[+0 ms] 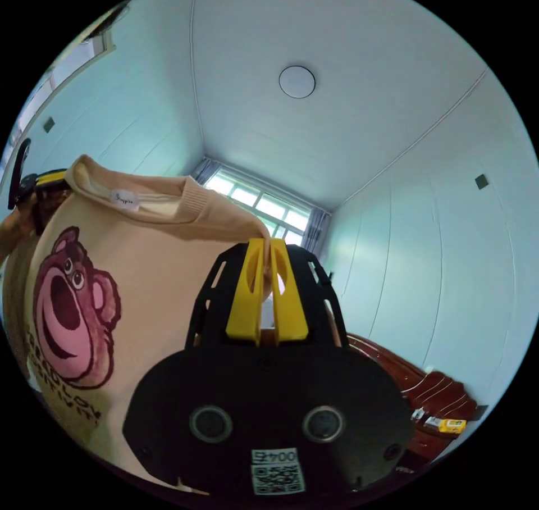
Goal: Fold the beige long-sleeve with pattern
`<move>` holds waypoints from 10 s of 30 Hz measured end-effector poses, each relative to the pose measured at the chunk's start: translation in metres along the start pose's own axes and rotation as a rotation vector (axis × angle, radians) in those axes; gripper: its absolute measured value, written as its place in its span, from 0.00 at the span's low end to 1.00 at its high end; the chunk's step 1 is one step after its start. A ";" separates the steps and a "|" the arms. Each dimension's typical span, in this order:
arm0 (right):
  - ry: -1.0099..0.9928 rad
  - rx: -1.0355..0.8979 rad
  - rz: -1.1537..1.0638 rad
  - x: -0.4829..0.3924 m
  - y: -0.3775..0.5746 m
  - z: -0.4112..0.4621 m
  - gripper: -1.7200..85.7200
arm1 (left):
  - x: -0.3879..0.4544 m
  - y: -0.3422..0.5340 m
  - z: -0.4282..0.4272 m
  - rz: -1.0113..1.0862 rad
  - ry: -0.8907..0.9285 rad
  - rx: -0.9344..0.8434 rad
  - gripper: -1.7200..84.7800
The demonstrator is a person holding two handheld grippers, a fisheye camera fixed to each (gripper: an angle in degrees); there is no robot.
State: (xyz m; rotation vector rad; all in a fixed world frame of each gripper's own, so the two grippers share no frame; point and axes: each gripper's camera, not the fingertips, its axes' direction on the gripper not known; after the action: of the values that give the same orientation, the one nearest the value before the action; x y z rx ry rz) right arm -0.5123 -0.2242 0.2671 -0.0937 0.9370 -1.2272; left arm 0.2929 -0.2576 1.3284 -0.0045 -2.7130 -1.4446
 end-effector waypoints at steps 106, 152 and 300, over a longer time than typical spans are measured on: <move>-0.829 -0.855 1.591 0.283 0.612 0.263 0.06 | -0.258 -0.974 0.484 -1.023 0.510 -1.127 0.19; -0.407 -1.267 1.288 0.201 0.582 0.269 0.17 | 0.007 -1.076 0.284 -0.857 0.478 -1.260 0.04; -0.365 -1.384 -0.392 -0.230 0.618 0.250 0.01 | 0.351 0.185 0.680 -0.193 -0.055 -1.594 0.09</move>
State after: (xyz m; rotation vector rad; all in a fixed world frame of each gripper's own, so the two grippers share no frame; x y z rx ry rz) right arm 0.1125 0.1006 0.2273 -1.5904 1.3095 -0.6425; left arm -0.0908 0.3995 1.1246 0.1278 -0.8958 -3.0916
